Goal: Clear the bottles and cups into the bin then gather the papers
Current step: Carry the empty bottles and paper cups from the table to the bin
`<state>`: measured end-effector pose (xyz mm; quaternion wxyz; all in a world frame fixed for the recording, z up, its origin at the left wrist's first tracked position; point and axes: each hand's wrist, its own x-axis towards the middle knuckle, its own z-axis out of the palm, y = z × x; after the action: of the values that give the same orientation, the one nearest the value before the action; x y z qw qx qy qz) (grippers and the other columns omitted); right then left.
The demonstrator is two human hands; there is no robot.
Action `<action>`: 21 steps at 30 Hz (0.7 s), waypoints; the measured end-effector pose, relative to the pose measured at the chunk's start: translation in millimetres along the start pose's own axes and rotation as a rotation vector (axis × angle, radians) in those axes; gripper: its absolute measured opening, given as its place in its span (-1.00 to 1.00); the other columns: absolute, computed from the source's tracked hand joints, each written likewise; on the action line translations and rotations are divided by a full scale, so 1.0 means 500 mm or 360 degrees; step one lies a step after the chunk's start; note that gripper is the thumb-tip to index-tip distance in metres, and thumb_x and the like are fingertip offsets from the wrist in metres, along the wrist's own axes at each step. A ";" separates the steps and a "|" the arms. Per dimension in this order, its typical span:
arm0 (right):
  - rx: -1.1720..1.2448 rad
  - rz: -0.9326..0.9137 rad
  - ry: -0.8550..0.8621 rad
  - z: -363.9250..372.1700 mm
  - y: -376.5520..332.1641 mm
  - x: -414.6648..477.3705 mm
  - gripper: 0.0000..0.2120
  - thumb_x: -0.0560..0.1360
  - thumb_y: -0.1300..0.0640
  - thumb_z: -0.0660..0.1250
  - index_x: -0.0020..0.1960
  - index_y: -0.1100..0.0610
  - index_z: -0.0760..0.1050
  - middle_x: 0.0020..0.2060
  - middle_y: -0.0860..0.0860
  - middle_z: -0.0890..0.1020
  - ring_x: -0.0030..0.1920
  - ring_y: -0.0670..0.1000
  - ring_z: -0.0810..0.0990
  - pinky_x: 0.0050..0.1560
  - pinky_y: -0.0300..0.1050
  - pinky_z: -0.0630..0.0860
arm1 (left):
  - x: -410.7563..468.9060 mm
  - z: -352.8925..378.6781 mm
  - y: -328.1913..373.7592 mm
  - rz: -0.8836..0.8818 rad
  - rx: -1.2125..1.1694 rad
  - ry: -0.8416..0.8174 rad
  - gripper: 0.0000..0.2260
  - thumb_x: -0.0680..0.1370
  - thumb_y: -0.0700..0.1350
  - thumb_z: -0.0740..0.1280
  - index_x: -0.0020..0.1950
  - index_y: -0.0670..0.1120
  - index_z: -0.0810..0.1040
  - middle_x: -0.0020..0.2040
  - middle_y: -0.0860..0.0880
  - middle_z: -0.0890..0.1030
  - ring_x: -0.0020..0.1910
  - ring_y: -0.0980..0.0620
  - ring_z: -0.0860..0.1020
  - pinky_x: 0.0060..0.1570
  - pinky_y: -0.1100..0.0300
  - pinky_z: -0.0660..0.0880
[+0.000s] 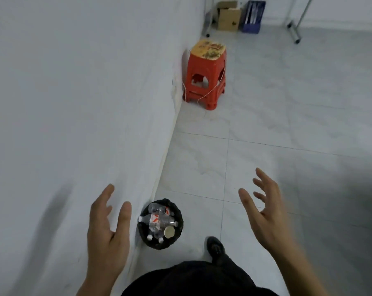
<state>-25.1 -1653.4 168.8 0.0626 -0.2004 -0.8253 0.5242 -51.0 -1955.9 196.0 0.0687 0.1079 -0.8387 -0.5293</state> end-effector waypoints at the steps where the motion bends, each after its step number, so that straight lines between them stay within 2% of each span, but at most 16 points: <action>1: 0.0006 0.0003 0.0046 0.003 -0.002 -0.026 -0.41 0.52 -0.17 0.32 0.49 -0.27 0.18 0.35 -0.20 0.37 0.30 -0.11 0.46 0.20 -0.03 0.51 | -0.001 -0.010 -0.001 0.0027 -0.0031 -0.0034 -0.48 0.51 0.22 0.25 0.45 0.15 0.35 0.41 0.29 0.39 0.28 0.34 0.42 0.21 0.27 0.33; 3: 0.0016 0.0057 0.0157 0.012 0.002 -0.085 -0.40 0.52 -0.15 0.33 0.48 -0.28 0.17 0.36 -0.20 0.37 0.32 -0.12 0.45 0.23 0.01 0.52 | -0.004 -0.023 -0.012 0.0083 -0.0091 -0.0153 -0.53 0.56 0.15 0.32 0.44 0.11 0.38 0.41 0.20 0.44 0.30 0.34 0.42 0.22 0.28 0.38; 6: -0.0022 0.0201 0.0372 0.023 0.022 -0.195 -0.39 0.51 -0.13 0.35 0.47 -0.28 0.15 0.34 -0.21 0.37 0.32 -0.12 0.45 0.25 0.02 0.53 | -0.011 -0.017 -0.041 0.0096 -0.0171 -0.0418 -0.55 0.52 -0.01 0.32 0.41 0.05 0.41 0.36 0.07 0.51 0.31 0.33 0.44 0.16 0.47 0.43; 8: -0.0054 0.0329 0.0486 0.026 0.037 -0.282 -0.38 0.51 -0.13 0.35 0.48 -0.25 0.14 0.33 -0.23 0.36 0.30 -0.16 0.45 0.23 -0.06 0.52 | -0.023 0.001 -0.061 0.0070 -0.0180 -0.0656 -0.60 0.55 -0.10 0.34 0.38 0.09 0.41 0.34 0.07 0.52 0.24 0.42 0.45 0.10 0.42 0.47; 10: -0.0079 0.0446 0.0614 0.019 0.057 -0.377 -0.37 0.50 -0.15 0.36 0.46 -0.28 0.12 0.30 -0.27 0.35 0.28 -0.21 0.45 0.20 -0.16 0.50 | -0.046 0.030 -0.070 0.0030 -0.0175 -0.0916 -0.59 0.57 -0.17 0.35 0.39 0.10 0.39 0.35 0.09 0.51 0.12 0.53 0.46 0.10 0.31 0.43; 11: -0.0074 0.0499 0.0719 0.010 0.067 -0.428 -0.37 0.48 -0.17 0.36 0.45 -0.29 0.13 0.29 -0.27 0.36 0.28 -0.23 0.45 0.19 -0.17 0.49 | -0.063 0.048 -0.067 0.0011 -0.0178 -0.1030 -0.57 0.57 -0.18 0.35 0.41 0.07 0.38 0.36 0.09 0.50 0.09 0.52 0.48 0.08 0.29 0.41; 13: -0.0022 0.0643 0.0977 -0.018 0.079 -0.527 -0.35 0.44 -0.21 0.35 0.46 -0.28 0.16 0.31 -0.20 0.39 0.27 -0.20 0.47 0.16 -0.13 0.50 | -0.106 0.092 -0.043 0.0039 -0.0203 -0.1239 -0.55 0.57 -0.20 0.36 0.43 0.03 0.37 0.35 0.07 0.50 0.18 0.35 0.51 0.03 0.35 0.39; 15: 0.0024 0.0798 0.1222 -0.050 0.079 -0.629 -0.31 0.42 -0.22 0.33 0.49 -0.24 0.17 0.34 -0.12 0.42 0.23 -0.08 0.51 0.06 -0.12 0.51 | -0.166 0.135 -0.008 0.0152 -0.0206 -0.1445 -0.55 0.57 -0.21 0.36 0.42 0.02 0.37 0.34 0.03 0.51 0.29 0.13 0.49 0.01 0.37 0.40; 16: 0.0026 0.0839 0.1353 -0.067 0.077 -0.681 -0.31 0.41 -0.22 0.33 0.49 -0.23 0.18 0.34 -0.10 0.42 0.22 -0.05 0.51 0.03 -0.12 0.51 | -0.203 0.155 0.013 0.0229 -0.0199 -0.1553 -0.56 0.57 -0.22 0.36 0.41 0.03 0.37 0.32 0.03 0.52 0.30 0.09 0.49 0.02 0.37 0.40; 18: -0.0018 0.0852 0.1626 -0.098 0.074 -0.785 -0.36 0.43 -0.19 0.32 0.46 -0.23 0.21 0.32 -0.10 0.43 0.21 -0.05 0.52 0.09 -0.10 0.52 | -0.284 0.189 0.055 0.0400 -0.0202 -0.1764 -0.57 0.56 -0.22 0.37 0.37 0.07 0.38 0.29 0.07 0.54 0.30 0.09 0.51 0.06 0.36 0.41; 21: -0.0014 0.0860 0.2025 -0.128 0.079 -0.943 -0.43 0.44 -0.15 0.32 0.42 -0.22 0.28 0.29 -0.11 0.46 0.23 -0.13 0.52 0.16 -0.14 0.49 | -0.424 0.215 0.123 0.0653 -0.0224 -0.2060 -0.58 0.57 -0.17 0.35 0.37 0.13 0.37 0.28 0.17 0.53 0.27 0.21 0.51 0.07 0.34 0.41</action>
<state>435.6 -1772.0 212.3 0.4010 -0.6678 -0.5515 0.2985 122.8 -1782.7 205.2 -0.3409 -0.3962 -0.6779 -0.5169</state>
